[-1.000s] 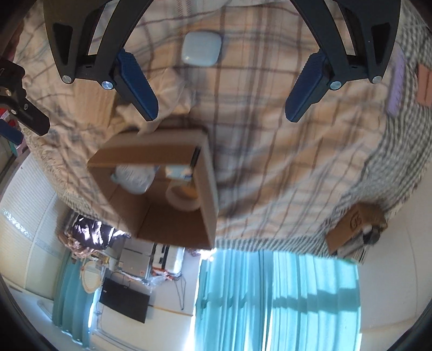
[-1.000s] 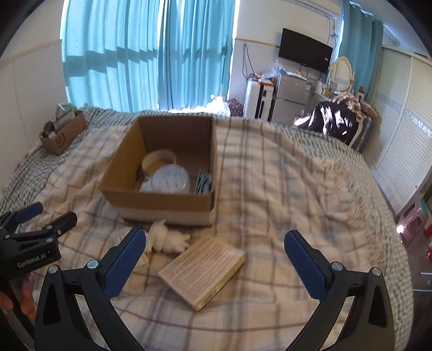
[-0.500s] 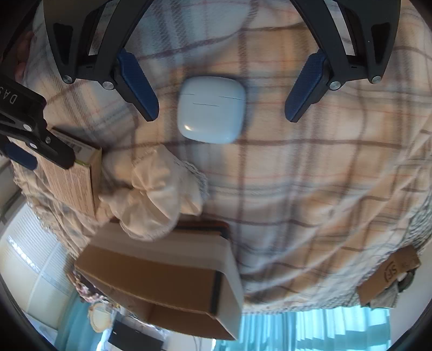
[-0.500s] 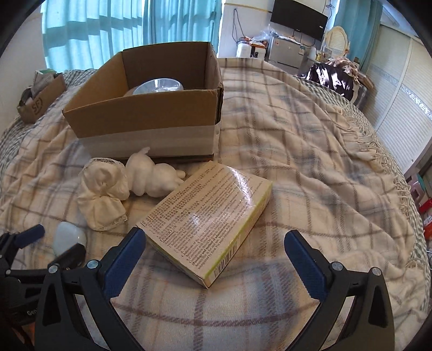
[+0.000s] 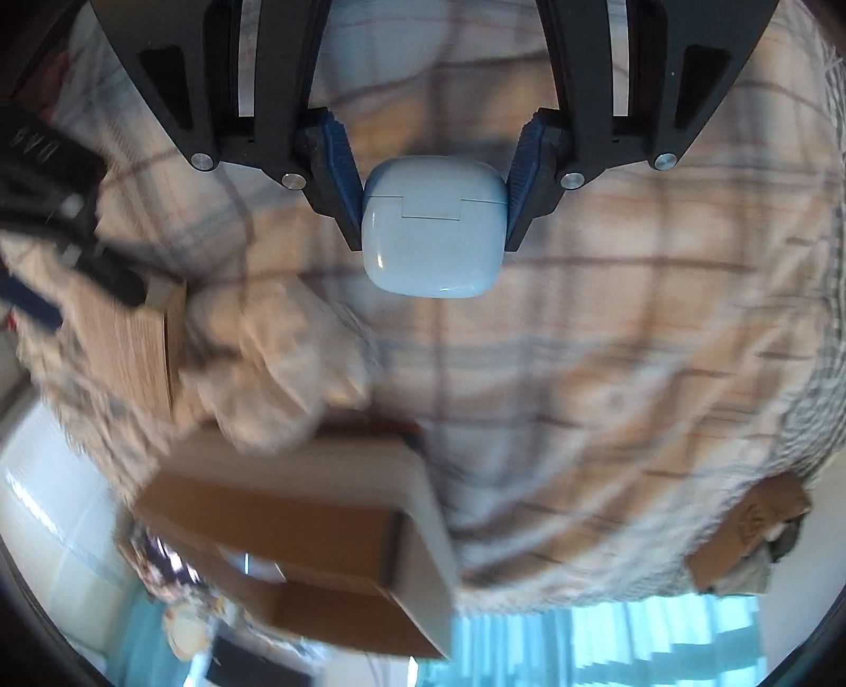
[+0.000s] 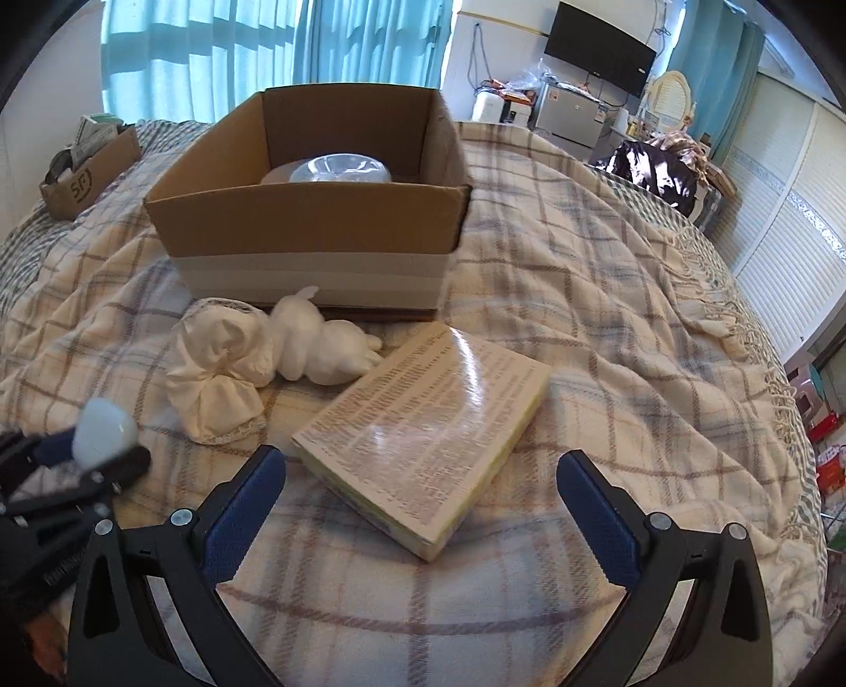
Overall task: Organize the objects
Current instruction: 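Grasp the light-blue earbud case with the left gripper while the right gripper grasps the medicine box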
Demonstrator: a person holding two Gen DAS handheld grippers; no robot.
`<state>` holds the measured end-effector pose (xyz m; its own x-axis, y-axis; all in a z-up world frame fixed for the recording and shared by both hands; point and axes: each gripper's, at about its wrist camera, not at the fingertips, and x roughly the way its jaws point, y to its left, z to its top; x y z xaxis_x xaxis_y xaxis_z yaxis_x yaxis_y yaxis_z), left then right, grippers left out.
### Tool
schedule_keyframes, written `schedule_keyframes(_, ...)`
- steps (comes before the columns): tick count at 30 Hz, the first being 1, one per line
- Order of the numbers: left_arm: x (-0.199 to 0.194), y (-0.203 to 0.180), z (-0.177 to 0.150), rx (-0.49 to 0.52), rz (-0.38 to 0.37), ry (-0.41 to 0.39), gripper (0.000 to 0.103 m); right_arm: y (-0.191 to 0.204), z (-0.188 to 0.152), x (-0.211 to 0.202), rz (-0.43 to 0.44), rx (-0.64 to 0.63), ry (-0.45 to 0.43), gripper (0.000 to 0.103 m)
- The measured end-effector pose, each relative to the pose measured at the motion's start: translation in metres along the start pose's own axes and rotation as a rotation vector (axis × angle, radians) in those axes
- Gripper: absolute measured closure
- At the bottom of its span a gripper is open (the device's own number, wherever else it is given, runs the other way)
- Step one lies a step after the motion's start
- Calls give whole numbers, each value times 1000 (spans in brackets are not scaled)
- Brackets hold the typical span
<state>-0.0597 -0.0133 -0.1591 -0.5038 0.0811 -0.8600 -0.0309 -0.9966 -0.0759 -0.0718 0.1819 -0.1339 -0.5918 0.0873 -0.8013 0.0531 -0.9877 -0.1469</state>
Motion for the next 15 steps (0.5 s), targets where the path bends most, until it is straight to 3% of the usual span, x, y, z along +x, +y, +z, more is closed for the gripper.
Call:
schedule_keyframes(3,-10,14,10,-53,-6,-33,52,11,3,7,-4,-13,35,0)
schedule_keyframes(5,-14,19,13,-58,9,-53,52,16,6,14,-60,3,46,0)
schedule_keyframes(9,-13,25,16,-100,-72,-44,52,19,11,28,-73,82,77,0)
schedule_keyframes(13,-15,27,22,-88,-62,-50,52,15,10,33,-116,115,94,1)
schedule_keyframes(15,-18,28,23,-103,-95,-54,52,7,8,28,-109,131,83,6)
